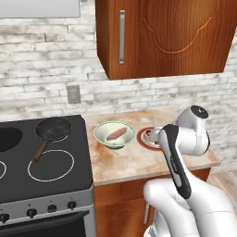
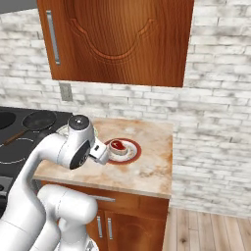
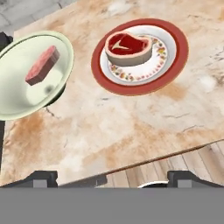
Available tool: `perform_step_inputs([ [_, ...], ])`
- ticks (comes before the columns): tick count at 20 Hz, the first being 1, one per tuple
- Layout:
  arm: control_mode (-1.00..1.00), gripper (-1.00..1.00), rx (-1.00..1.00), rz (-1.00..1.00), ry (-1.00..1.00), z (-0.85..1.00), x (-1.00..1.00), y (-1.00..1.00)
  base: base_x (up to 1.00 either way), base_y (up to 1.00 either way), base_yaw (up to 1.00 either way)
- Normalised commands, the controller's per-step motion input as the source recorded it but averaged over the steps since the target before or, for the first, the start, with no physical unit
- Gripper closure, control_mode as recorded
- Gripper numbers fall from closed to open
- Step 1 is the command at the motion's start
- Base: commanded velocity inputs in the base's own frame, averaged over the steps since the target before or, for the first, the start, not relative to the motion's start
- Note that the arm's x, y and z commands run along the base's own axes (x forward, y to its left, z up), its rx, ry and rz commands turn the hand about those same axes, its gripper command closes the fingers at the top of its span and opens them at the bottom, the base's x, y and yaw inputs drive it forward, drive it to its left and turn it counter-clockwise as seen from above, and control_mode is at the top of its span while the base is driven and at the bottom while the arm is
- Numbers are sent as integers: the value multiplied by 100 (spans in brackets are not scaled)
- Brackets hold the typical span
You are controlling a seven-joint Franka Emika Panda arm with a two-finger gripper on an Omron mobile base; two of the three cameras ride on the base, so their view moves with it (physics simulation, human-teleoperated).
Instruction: Place one of the steaks on the plate and the other in the bowl. Then place the bowl in the fridge.
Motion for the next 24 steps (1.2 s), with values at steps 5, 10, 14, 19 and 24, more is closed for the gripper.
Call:
perform_step_inputs([
  [5,-100,-100,-13,18,0,14,0,27,0,0,0],
  [10,-100,-100,-2,16,0,12,0,0,0,0,0],
  [14,-100,-100,0,14,0,6,0,0,0,0,0],
  [19,100,-100,0,3,0,1,0,0,-1,0,21],
  [24,100,-100,0,0,0,0,0,0,-25,2,17],
])
